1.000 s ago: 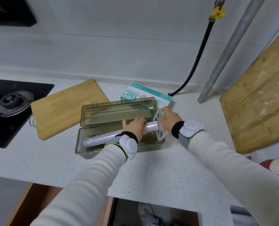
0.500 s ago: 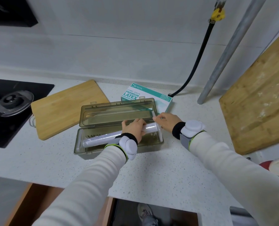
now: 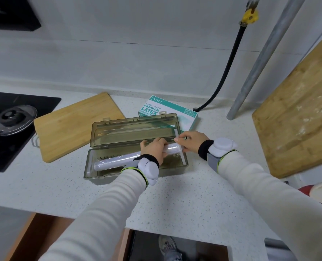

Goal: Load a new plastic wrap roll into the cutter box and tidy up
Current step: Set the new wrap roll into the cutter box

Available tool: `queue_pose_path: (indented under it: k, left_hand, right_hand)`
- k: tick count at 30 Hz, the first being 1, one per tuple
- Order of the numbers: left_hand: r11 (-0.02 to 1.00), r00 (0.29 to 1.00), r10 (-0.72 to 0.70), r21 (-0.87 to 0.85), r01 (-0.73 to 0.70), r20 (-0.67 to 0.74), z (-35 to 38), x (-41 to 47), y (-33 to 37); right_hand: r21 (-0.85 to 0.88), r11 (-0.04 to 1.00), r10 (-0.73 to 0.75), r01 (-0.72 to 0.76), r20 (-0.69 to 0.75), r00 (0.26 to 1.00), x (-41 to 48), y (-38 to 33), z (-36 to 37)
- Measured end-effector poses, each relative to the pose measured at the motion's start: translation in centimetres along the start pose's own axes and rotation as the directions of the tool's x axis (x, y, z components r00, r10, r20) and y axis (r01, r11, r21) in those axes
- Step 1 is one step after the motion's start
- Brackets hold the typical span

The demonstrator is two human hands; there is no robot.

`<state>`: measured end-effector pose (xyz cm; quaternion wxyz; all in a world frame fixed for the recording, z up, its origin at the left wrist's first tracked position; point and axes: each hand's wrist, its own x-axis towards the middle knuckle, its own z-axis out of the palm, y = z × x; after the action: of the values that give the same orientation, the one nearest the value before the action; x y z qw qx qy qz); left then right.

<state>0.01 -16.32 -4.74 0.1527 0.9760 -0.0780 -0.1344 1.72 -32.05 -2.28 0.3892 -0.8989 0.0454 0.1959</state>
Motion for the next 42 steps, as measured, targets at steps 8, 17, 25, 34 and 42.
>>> queue_pose_path:
  k: [8,17,25,34,42]
  left_hand:
    - [1.0,0.998,-0.029,0.006,0.028,0.059,0.5,0.6,0.0]
    - [0.99,0.991,-0.072,-0.114,0.084,0.11,1.8,1.0,-0.2]
    - [0.992,0.994,-0.051,-0.11,0.062,0.099,2.0,1.5,-0.4]
    - [1.0,0.999,0.008,0.017,-0.007,-0.053,4.0,1.2,-0.6]
    - [0.999,0.985,0.032,0.048,-0.024,-0.169,5.8,0.7,-0.8]
  right_hand:
    - [-0.038,0.999,0.009,-0.009,0.017,1.0,0.2,0.4,0.3]
    - [-0.127,0.992,-0.005,0.01,0.046,0.999,0.3,0.9,0.7]
    - [-0.304,0.952,-0.015,0.026,0.038,0.999,1.1,0.6,0.6]
    - [-0.331,0.943,-0.013,0.021,0.026,1.0,1.6,0.8,2.1]
    - [-0.374,0.926,-0.057,0.05,-0.006,0.998,0.9,0.7,2.5]
